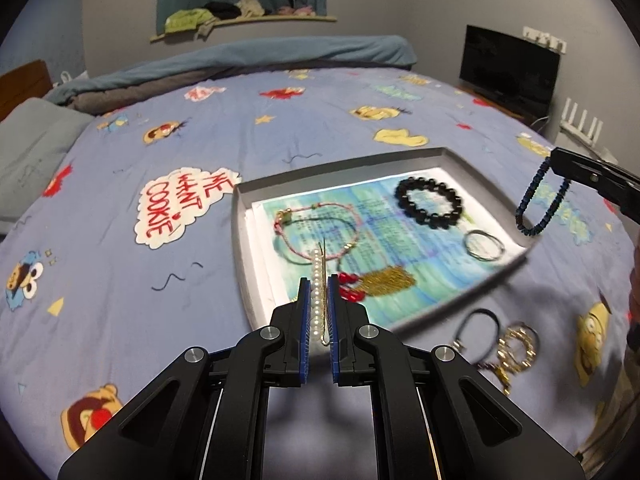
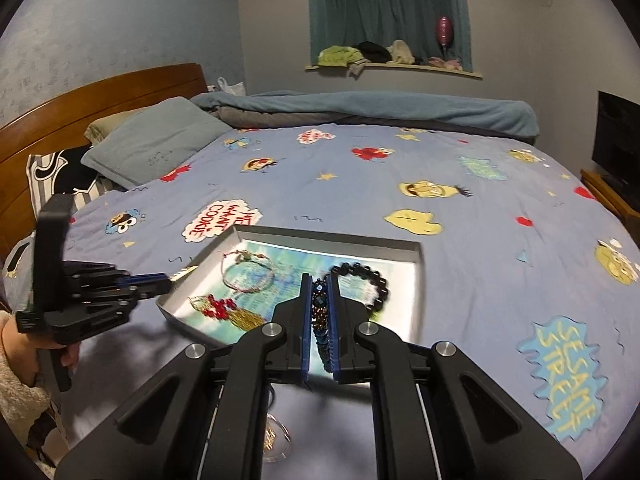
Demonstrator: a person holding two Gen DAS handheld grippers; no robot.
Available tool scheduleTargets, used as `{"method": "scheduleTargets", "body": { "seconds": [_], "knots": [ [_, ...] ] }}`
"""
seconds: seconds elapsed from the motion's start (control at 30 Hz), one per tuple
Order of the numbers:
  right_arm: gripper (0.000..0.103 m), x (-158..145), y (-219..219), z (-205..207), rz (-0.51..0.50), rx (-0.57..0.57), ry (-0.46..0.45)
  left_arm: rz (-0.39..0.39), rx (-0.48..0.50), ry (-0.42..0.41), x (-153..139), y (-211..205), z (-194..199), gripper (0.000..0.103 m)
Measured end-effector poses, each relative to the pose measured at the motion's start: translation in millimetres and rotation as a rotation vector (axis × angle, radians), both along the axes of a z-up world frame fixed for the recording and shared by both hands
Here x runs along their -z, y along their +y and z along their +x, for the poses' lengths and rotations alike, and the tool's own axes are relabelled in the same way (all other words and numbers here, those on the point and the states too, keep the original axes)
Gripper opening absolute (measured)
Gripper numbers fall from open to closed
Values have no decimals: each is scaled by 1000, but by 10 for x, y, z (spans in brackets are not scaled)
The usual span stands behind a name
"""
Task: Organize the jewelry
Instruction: 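Lift the pearl clip and blue bracelet and carry both over the gray box, then open both tools to drop the clip and bracelet into the box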
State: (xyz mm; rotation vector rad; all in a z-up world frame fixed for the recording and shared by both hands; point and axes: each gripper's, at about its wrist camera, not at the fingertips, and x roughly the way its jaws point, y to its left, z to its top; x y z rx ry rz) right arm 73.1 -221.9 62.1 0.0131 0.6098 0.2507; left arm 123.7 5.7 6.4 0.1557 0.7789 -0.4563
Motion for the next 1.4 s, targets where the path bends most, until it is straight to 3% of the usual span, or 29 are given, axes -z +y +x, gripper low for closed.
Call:
{"method": "scheduleTargets", "body": {
  "seconds": [0.17, 0.37, 0.67, 0.9, 1.33, 1.4],
  "knots": [
    [7, 120, 161, 205, 26, -34, 28, 45, -58, 42, 140, -31, 262, 9],
    [7, 375, 264, 370, 67, -58, 97, 42, -101, 88, 260, -35, 493, 9],
    [7, 714, 208, 443, 28, -29, 196, 92, -99, 88, 366, -166, 704, 9],
    [7, 902, 151, 521, 30, -8, 283, 88, -102, 109, 462, -156, 785, 9],
    [8, 938, 190, 548, 19, -9, 294, 101, -94, 109, 512, -213, 827, 10],
    [15, 919, 180, 535, 23, -7, 288, 94, -87, 110, 496, -217, 806, 15]
  ]
}}
